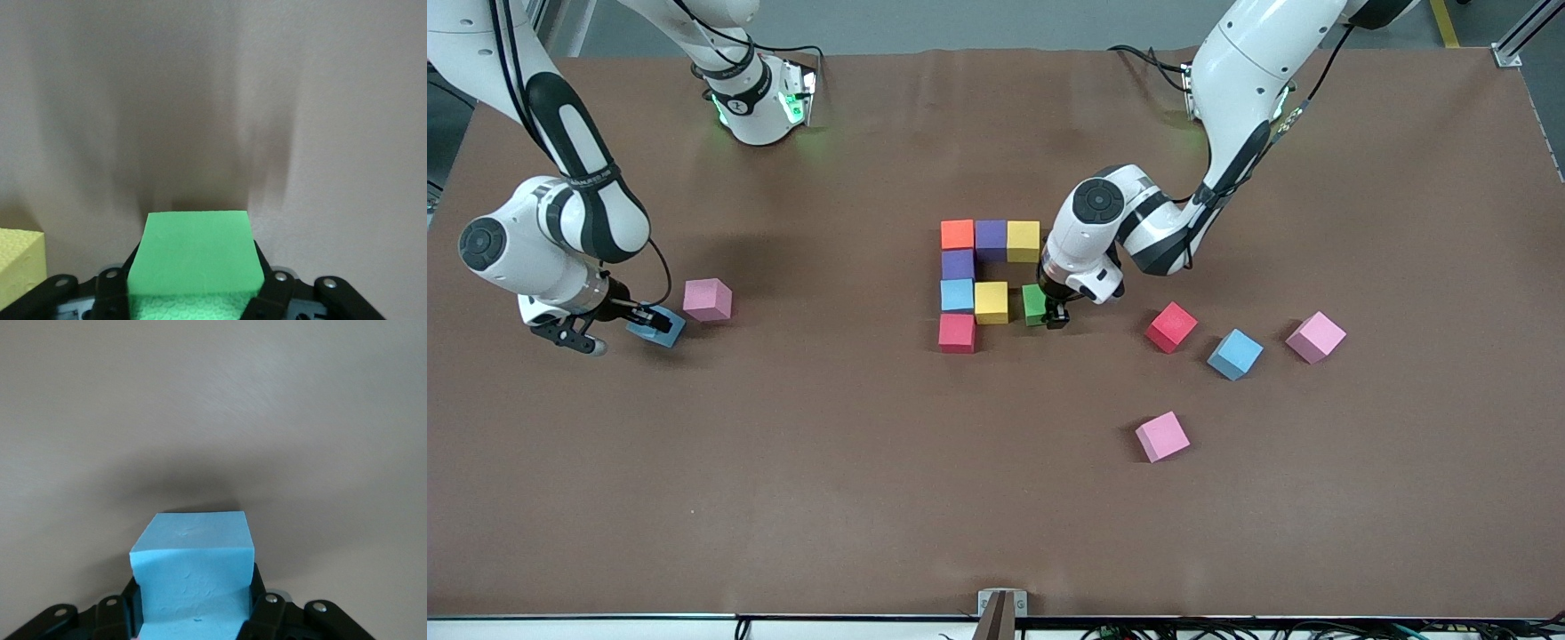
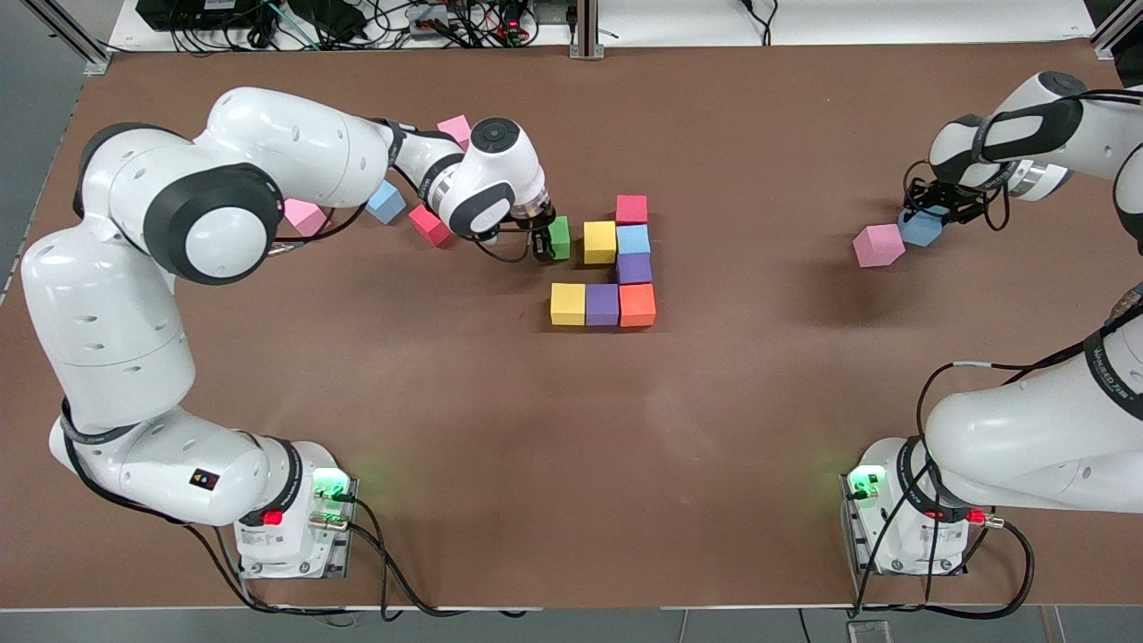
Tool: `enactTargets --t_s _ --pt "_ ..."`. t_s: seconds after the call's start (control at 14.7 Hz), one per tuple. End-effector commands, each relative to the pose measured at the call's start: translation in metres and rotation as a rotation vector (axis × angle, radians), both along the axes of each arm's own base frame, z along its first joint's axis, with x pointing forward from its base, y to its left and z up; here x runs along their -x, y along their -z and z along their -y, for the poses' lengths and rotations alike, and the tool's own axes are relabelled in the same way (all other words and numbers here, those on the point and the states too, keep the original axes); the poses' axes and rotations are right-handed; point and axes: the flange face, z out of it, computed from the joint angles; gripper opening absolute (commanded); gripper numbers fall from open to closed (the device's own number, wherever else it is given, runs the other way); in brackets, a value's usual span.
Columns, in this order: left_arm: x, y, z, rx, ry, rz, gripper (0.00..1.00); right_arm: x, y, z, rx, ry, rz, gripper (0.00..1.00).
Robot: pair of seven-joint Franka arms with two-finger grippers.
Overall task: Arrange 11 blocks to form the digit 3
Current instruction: 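Place green beside yellow with the left gripper while the right gripper lifts blue, then place blue under pink with the right gripper while the left gripper holds green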
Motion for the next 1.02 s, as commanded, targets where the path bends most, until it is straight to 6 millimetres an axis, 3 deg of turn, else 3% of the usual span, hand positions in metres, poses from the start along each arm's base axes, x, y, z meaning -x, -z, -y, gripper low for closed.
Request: enactTargets --t_s 0.0,0.2,0.41,0.61,0.95 --pt "-0.003 0.005 0.005 0.004 0.021 0.017 0.03 -0.030 -0.030 -0.027 -0.004 -0.068 -0.019 0.44" --pt "-0.004 0.007 0.006 0.002 0.038 0.023 0.03 -0.070 -0.077 -0.075 -0.022 -0.160 -0.080 0.44" --pt "-0.005 0.008 0.015 0.003 0.076 0.041 0.03 -0.099 -0.097 -0.145 -0.017 -0.265 -0.085 0.44" --pt "-0.004 0.014 0.021 0.004 0.090 0.040 0.03 -0.117 -0.103 -0.218 -0.006 -0.317 -0.094 0.44" --pt "0.003 0.015 0.027 0.003 0.113 0.038 0.03 -0.156 -0.091 -0.333 0.022 -0.389 -0.103 0.44"
